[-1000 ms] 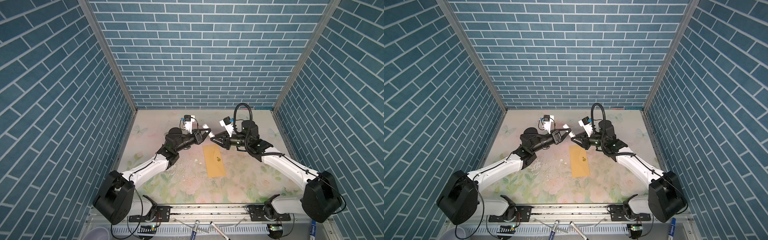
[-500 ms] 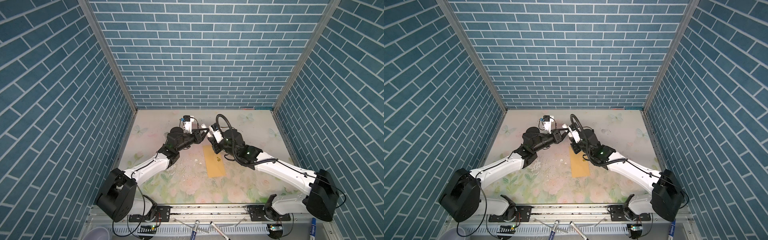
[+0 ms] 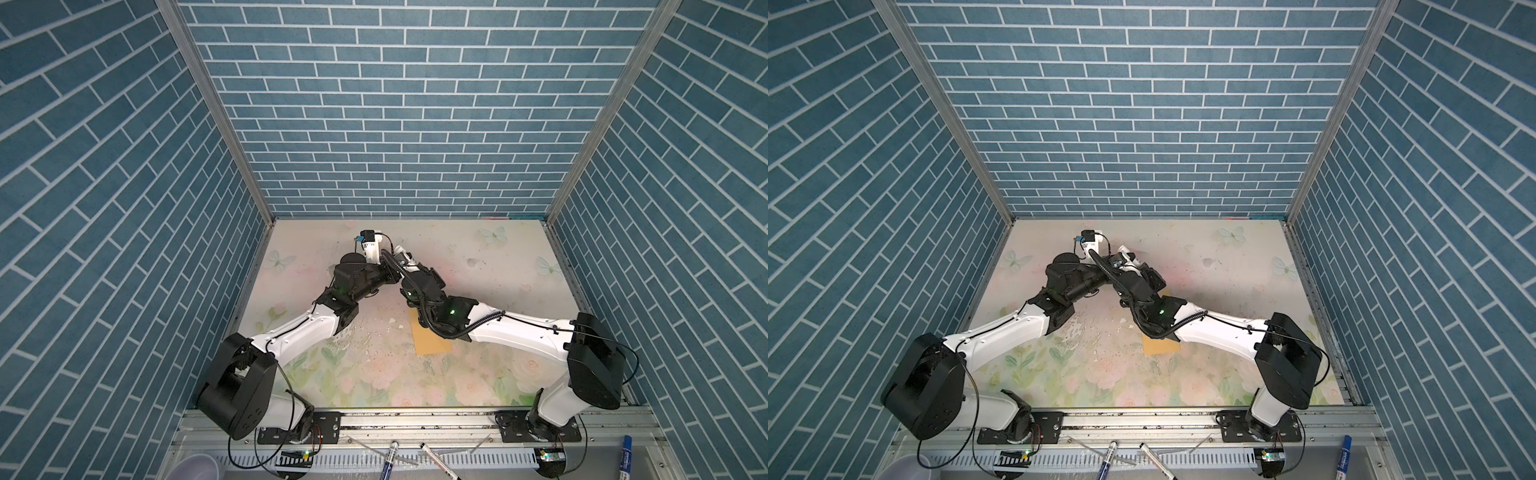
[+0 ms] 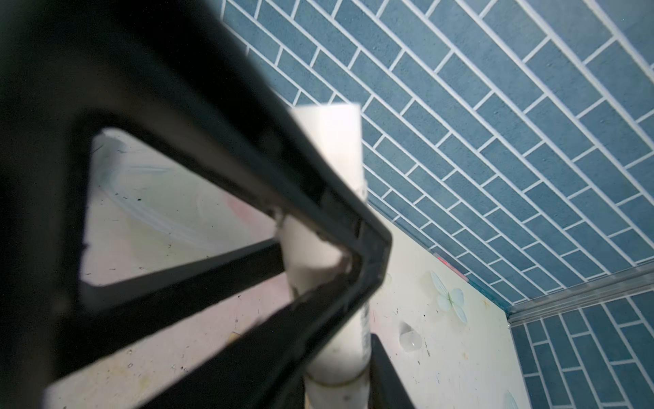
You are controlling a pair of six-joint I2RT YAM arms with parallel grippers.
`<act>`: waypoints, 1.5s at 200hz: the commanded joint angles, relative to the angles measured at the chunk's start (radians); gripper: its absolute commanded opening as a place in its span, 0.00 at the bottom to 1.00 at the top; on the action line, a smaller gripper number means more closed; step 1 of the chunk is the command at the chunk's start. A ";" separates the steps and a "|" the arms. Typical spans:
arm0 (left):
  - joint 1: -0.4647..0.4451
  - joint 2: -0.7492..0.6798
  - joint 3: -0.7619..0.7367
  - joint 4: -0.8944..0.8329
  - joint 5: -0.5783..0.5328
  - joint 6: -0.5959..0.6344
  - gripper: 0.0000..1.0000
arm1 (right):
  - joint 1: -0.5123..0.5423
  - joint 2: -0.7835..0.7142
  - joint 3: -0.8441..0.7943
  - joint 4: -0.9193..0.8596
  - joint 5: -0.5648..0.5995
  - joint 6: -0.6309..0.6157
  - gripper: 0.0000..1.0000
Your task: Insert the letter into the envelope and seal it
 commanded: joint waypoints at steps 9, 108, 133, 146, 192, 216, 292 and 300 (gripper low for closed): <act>-0.030 -0.027 0.007 -0.024 0.117 0.037 0.00 | -0.042 -0.083 0.020 -0.033 -0.193 0.061 0.19; -0.039 -0.198 0.010 -0.302 0.010 0.660 0.00 | -0.252 -0.462 -0.242 -0.100 -0.932 0.161 0.62; -0.051 -0.223 -0.031 -0.281 -0.032 0.832 0.00 | -0.263 -0.504 -0.272 -0.101 -0.963 0.154 0.63; -0.063 -0.230 -0.050 -0.272 -0.051 0.912 0.00 | -0.264 -0.515 -0.282 -0.104 -0.971 0.149 0.64; -0.094 -0.261 -0.145 -0.146 -0.066 1.083 0.00 | -0.266 -0.528 -0.286 -0.104 -0.992 0.145 0.67; -0.099 -0.268 -0.164 -0.134 -0.054 1.116 0.00 | -0.266 -0.530 -0.282 -0.100 -1.011 0.145 0.68; -0.114 -0.260 -0.157 -0.163 0.010 1.104 0.00 | -0.266 -0.490 -0.222 -0.086 -1.065 0.142 0.71; -0.114 -0.255 -0.154 -0.171 0.014 1.100 0.00 | -0.267 -0.485 -0.216 -0.079 -1.069 0.146 0.71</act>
